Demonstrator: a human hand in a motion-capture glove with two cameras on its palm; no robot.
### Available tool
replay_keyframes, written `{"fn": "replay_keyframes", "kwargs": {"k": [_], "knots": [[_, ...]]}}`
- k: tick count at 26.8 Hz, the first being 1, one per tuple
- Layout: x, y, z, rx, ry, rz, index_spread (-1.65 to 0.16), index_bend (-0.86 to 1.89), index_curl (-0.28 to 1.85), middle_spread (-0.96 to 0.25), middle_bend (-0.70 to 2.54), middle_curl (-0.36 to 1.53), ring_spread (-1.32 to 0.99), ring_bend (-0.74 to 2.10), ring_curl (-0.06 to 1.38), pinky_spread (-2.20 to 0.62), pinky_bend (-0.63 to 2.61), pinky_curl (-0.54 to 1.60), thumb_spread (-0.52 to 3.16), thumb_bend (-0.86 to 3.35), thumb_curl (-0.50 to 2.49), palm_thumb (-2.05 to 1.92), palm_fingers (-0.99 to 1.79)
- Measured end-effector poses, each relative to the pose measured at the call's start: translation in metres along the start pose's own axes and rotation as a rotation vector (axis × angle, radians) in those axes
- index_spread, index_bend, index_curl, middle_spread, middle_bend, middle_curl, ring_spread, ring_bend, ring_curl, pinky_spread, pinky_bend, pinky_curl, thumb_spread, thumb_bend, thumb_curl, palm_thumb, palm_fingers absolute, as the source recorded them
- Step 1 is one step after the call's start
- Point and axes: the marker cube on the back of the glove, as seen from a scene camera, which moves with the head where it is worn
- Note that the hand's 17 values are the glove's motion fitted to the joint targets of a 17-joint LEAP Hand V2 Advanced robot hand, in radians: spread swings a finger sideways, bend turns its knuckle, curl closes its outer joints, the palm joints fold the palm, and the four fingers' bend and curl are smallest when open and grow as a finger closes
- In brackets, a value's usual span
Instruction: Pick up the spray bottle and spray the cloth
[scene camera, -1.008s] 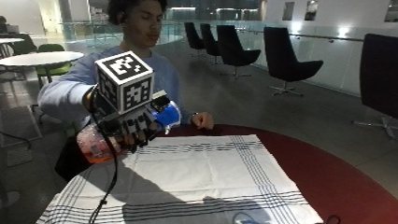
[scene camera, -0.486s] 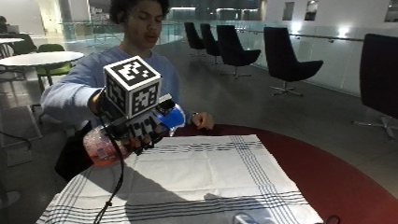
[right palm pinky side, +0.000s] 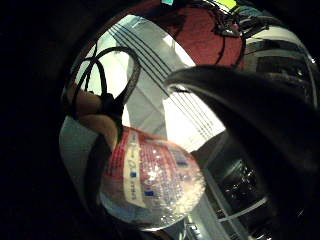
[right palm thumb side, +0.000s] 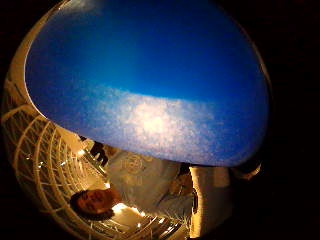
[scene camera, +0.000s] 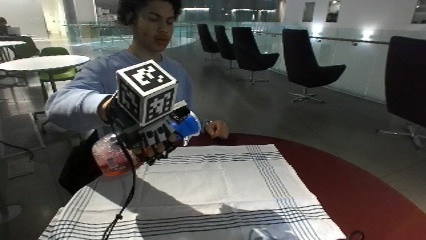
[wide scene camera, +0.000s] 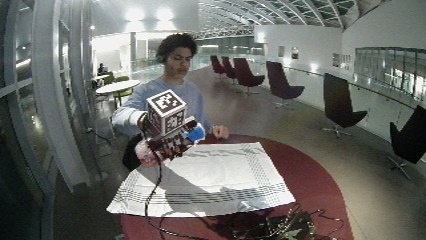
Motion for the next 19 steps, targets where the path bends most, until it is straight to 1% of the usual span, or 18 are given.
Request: {"fn": "replay_keyframes", "kwargs": {"k": [7, 11, 14, 19], "knots": [[-0.006, -0.004, 0.003, 0.008, 0.007, -0.001, -0.21, 0.13, 0.36, -0.07, 0.39, 0.47, -0.07, 0.57, 0.40, -0.04, 0.34, 0.39, 0.82, -0.03, 0.58, 0.88, 1.18], [-0.017, -0.007, 0.007, 0.080, -0.025, -0.022, -0.21, 0.13, 0.36, -0.07, 0.39, 0.47, -0.07, 0.57, 0.40, -0.04, 0.34, 0.39, 0.82, -0.03, 0.58, 0.88, 1.18], [-0.034, -0.007, 0.011, 0.176, -0.116, -0.095, -0.21, 0.13, 0.36, -0.08, 0.40, 0.47, -0.07, 0.57, 0.40, -0.04, 0.34, 0.39, 0.82, -0.03, 0.58, 0.88, 1.19], [-0.088, 0.000, 0.021, 0.318, -0.411, -0.304, -0.21, 0.14, 0.36, -0.07, 0.40, 0.48, -0.07, 0.57, 0.40, -0.04, 0.34, 0.39, 0.81, -0.03, 0.58, 0.89, 1.19]]}}
